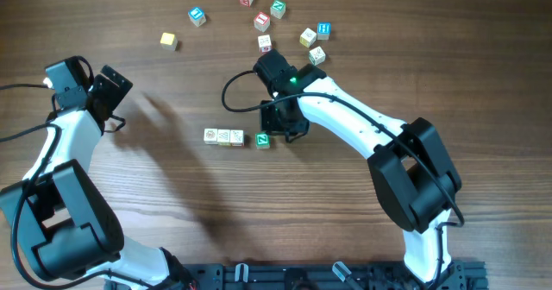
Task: Form a horizontal line
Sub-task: 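Carry the Z block to the right end of the row, then lower the Z block and push it against the row's right end, then open the right gripper and release the Z block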
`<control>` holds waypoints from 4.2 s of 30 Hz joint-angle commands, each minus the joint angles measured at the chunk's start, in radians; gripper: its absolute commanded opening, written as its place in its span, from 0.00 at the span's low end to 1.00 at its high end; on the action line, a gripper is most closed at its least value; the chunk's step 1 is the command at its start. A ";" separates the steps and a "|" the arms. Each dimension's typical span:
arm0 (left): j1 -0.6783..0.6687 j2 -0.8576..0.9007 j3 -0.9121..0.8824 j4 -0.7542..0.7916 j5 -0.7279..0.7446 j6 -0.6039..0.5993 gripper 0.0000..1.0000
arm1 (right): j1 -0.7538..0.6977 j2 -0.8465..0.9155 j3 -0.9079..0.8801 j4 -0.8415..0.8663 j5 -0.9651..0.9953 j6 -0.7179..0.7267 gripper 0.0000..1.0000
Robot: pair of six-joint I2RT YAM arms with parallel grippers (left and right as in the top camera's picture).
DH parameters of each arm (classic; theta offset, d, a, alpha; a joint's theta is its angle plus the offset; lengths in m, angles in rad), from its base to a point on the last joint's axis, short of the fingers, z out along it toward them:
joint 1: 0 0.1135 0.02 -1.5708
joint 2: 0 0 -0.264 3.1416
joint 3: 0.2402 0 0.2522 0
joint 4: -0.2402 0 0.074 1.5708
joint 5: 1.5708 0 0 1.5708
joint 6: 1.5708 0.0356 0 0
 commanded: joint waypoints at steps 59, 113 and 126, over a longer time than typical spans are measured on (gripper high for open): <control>0.004 0.007 0.009 0.003 -0.006 0.002 1.00 | 0.066 -0.011 -0.143 0.092 -0.104 0.075 0.09; 0.004 0.007 0.009 0.003 -0.006 0.002 1.00 | 0.068 -0.011 -0.143 0.260 -0.003 0.078 0.12; 0.004 0.007 0.009 0.003 -0.006 0.002 1.00 | 0.068 -0.011 -0.143 0.282 -0.033 0.124 0.13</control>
